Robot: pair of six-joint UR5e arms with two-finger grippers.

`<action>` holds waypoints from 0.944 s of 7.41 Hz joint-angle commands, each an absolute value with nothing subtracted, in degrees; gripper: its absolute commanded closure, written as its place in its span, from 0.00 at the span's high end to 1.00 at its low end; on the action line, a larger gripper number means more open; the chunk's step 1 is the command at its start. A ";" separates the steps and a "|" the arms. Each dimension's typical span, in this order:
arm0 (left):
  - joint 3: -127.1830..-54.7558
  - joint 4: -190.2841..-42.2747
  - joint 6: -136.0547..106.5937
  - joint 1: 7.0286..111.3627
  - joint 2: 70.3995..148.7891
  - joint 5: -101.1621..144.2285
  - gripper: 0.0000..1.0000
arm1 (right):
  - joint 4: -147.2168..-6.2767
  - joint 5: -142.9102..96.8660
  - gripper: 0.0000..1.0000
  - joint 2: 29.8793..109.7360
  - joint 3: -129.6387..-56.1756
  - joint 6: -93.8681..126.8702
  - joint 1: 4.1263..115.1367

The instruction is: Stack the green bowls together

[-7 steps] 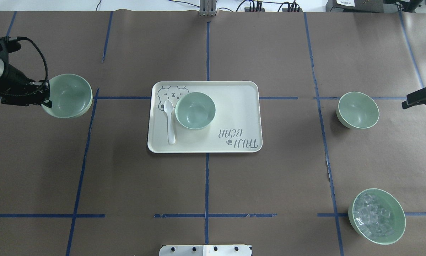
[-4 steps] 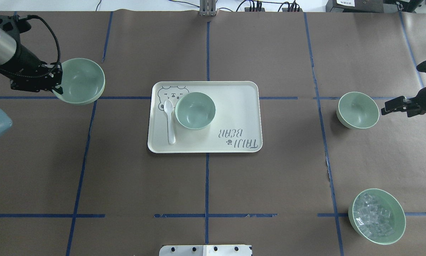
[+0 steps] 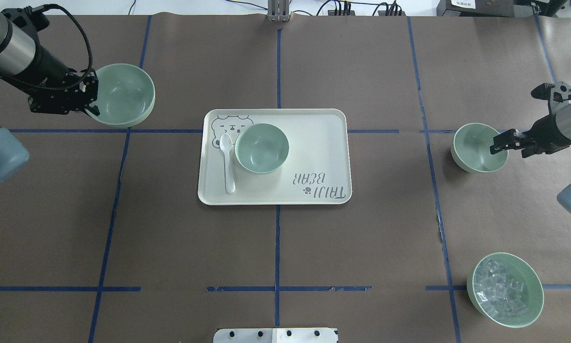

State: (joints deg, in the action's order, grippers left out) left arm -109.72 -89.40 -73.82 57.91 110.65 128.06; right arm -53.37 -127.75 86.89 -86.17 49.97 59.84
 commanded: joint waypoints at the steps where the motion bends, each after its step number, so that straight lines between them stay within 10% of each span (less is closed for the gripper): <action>1: -109.25 -89.47 -78.20 55.65 112.75 127.88 0.00 | -53.35 -127.71 0.46 86.40 -85.34 50.54 58.46; 3: -108.72 -89.56 -81.37 52.92 113.99 127.53 0.00 | -53.35 -127.88 0.00 86.31 -85.43 50.28 58.45; 7: -100.83 -92.87 -96.54 42.05 123.55 123.77 0.00 | -53.35 -131.47 0.00 84.91 -87.36 50.36 60.10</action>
